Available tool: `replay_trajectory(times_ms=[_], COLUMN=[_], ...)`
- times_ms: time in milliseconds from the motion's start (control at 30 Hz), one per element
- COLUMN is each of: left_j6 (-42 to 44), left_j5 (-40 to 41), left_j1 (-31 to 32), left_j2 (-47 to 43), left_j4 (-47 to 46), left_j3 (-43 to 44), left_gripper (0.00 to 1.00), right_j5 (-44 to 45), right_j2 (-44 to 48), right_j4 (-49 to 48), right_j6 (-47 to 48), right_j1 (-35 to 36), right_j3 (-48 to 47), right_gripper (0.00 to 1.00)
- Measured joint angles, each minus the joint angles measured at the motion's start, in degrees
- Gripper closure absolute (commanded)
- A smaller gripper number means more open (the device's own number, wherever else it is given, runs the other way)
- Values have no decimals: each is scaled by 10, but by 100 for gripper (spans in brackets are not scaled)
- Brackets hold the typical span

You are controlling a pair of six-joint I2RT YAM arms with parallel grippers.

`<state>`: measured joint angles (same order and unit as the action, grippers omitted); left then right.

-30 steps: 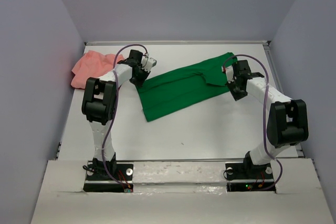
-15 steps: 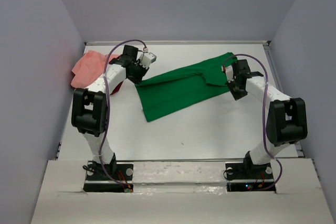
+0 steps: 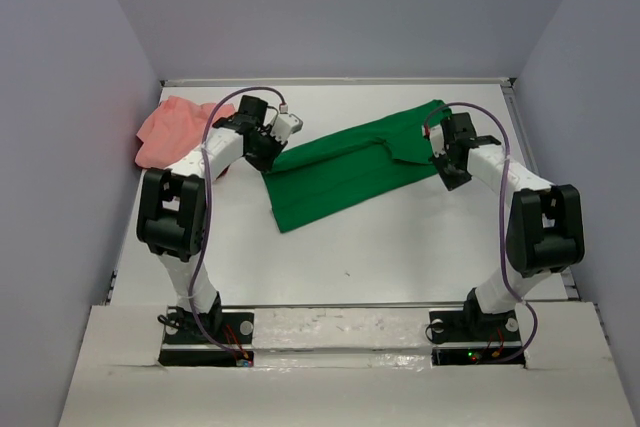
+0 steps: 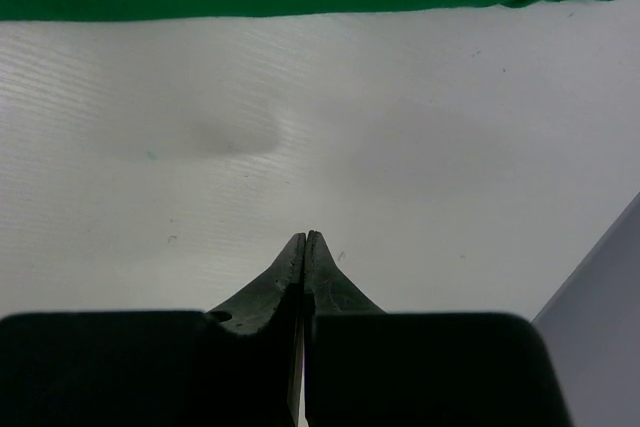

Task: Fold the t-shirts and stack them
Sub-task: Fold the tshirt

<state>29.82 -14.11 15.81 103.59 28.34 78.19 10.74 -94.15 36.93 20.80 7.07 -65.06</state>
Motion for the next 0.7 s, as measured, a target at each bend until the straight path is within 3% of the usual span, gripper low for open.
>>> replay_trajectory(times_ms=[333, 700], left_j6=[10, 13], left_j5=[25, 89], left_j1=[22, 54], left_j2=[0, 14], left_j4=[-11, -47], left_j3=[-28, -76], left_gripper=[99, 73], right_j5=[3, 5], right_j2=[-20, -28], right_j4=[0, 1], right_j6=[0, 0], right_j1=[0, 0], right_j3=[0, 0], right_gripper=[99, 97])
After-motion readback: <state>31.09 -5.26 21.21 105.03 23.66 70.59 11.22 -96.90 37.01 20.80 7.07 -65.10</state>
